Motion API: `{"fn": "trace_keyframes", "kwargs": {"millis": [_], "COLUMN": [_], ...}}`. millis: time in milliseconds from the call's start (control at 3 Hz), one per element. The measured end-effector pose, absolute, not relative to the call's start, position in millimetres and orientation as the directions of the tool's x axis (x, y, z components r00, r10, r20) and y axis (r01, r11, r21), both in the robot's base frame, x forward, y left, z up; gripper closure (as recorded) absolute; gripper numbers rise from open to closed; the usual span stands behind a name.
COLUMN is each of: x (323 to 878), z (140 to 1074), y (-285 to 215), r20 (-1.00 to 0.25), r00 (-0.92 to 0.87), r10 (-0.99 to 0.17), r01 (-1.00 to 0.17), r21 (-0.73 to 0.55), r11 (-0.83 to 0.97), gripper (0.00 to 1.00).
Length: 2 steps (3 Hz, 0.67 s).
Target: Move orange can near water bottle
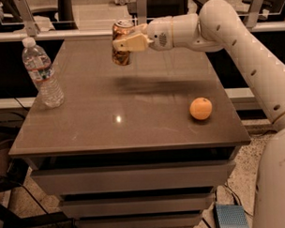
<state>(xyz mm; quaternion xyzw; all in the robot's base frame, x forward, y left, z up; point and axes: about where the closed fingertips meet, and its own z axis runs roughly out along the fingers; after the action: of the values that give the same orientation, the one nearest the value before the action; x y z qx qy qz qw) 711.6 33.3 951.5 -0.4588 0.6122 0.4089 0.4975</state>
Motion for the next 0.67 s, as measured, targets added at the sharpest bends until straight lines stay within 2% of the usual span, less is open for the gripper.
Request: {"fn": "trace_keyframes", "kwargs": {"millis": [333,667], "x": [665.2,665.1], "z": [948.9,948.9], "y": [80.5,80.6], "r20": [-0.978,-0.978], "r00": [-0.067,-0.067], "r10": [-0.197,-0.197], "r01": [-0.990,-0.990], "r21": [0.041,0.041], "r11": [0.134,0.134], "gripper": [1.00,1.00]}}
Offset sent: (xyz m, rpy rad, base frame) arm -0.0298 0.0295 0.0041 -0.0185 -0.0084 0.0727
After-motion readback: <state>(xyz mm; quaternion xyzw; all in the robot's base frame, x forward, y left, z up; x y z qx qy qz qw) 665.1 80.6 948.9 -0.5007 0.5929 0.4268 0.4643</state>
